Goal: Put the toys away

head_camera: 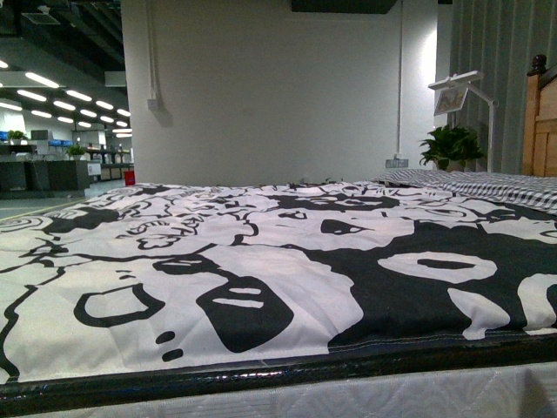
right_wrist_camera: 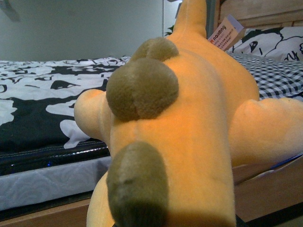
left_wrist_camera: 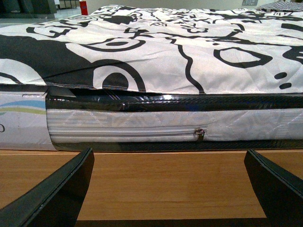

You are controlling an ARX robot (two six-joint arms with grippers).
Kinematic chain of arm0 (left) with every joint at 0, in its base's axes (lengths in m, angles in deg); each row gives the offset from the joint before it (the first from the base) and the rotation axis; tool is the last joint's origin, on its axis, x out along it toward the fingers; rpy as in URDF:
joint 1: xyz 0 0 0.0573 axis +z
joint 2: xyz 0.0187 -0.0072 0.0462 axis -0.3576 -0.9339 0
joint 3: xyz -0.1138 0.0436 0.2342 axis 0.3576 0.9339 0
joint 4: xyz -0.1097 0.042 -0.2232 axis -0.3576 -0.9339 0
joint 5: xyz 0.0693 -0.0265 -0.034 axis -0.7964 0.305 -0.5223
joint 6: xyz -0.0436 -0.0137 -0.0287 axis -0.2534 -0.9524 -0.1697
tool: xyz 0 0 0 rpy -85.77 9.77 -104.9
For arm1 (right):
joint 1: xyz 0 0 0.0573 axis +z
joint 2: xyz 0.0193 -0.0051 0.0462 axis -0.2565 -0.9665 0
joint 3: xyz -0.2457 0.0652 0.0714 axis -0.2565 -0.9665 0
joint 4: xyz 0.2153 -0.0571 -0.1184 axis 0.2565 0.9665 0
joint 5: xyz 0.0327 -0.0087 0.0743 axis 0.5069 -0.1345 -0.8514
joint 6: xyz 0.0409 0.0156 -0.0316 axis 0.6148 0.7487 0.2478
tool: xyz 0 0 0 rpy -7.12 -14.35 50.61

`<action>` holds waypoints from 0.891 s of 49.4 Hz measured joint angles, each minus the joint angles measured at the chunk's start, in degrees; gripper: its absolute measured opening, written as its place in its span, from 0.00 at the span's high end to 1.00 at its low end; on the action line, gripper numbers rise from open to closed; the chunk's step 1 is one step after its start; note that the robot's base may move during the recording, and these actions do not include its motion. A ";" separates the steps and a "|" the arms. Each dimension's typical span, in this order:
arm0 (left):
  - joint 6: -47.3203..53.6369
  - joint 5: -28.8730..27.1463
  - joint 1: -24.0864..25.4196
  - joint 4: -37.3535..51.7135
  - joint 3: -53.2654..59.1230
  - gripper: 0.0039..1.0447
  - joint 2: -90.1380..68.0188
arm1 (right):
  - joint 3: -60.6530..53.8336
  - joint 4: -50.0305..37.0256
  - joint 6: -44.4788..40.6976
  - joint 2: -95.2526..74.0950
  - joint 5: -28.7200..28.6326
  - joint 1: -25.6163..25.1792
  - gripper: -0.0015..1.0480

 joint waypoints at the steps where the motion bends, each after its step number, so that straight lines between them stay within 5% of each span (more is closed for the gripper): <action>1: 0.00 -0.02 0.00 0.00 0.00 0.06 0.00 | 0.00 0.00 0.02 0.00 0.00 0.00 0.93; 44: 0.00 -0.02 -0.04 0.00 0.00 0.06 -0.07 | 0.02 0.07 0.13 0.24 0.31 0.00 0.93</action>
